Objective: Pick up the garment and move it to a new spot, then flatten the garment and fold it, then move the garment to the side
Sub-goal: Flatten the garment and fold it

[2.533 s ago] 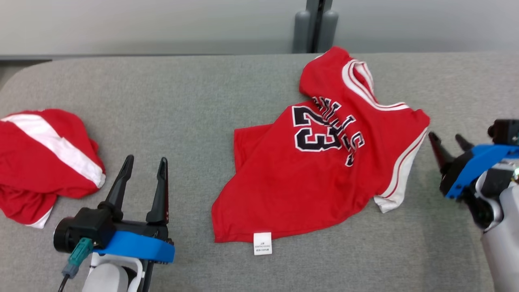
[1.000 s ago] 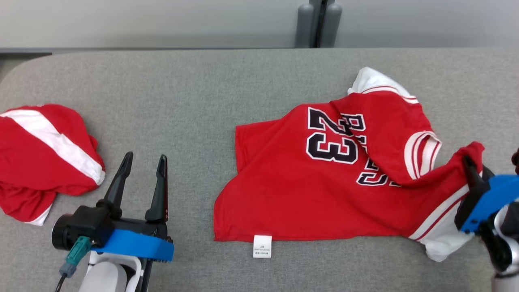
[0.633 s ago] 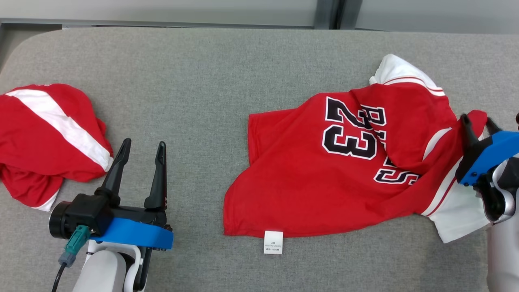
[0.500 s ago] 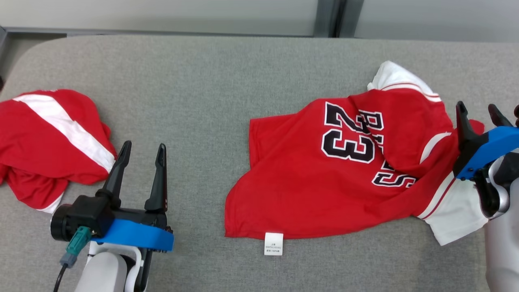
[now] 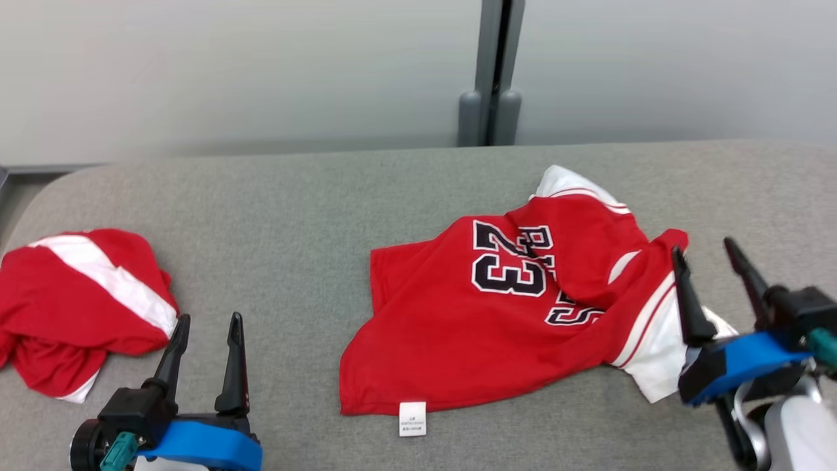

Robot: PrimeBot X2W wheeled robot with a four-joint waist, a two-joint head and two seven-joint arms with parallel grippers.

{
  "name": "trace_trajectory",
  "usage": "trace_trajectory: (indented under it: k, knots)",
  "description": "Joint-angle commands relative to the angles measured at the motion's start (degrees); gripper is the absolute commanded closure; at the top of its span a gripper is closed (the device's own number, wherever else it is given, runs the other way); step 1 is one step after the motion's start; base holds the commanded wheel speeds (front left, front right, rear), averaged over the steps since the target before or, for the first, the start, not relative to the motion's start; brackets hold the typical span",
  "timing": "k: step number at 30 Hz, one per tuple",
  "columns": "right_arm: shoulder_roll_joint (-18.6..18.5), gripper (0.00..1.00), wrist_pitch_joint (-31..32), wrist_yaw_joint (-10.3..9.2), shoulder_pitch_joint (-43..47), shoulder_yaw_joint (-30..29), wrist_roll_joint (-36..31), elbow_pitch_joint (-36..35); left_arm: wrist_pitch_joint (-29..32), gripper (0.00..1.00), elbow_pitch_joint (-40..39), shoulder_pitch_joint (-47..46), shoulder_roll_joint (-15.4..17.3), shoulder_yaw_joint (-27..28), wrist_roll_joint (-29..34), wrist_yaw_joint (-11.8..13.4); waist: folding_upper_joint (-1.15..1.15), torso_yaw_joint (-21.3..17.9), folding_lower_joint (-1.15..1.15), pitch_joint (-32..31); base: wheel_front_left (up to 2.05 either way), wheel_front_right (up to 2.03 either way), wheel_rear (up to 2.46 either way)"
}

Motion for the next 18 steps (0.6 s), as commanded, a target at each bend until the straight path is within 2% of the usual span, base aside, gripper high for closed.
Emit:
trace_trajectory:
  k: [1, 9, 18]
  knots:
    - [0.79, 0.0, 0.12, 0.01, 2.4, 0.42, 0.18, -1.36, -0.16, 0.0, -0.11, 0.8, 0.1, 0.49, -0.13, 0.13, -0.01, -1.65, 0.01, -2.0, 0.0, 0.0, 0.0]
    - [4.27, 0.0, 2.05, 0.01, 10.9, -1.55, 1.19, -5.93, -0.16, 0.0, 0.64, 3.6, 0.11, 1.05, -0.25, 0.25, -0.01, -2.5, 0.01, -4.23, 0.0, 0.0, 0.0]
    - [4.94, 0.0, 3.03, 0.01, 11.31, -2.04, 1.37, -6.57, -0.16, 0.0, 0.93, 4.82, 0.52, 1.27, -0.99, 0.14, -0.01, -3.06, 0.01, -4.35, 0.0, 0.0, 0.0]
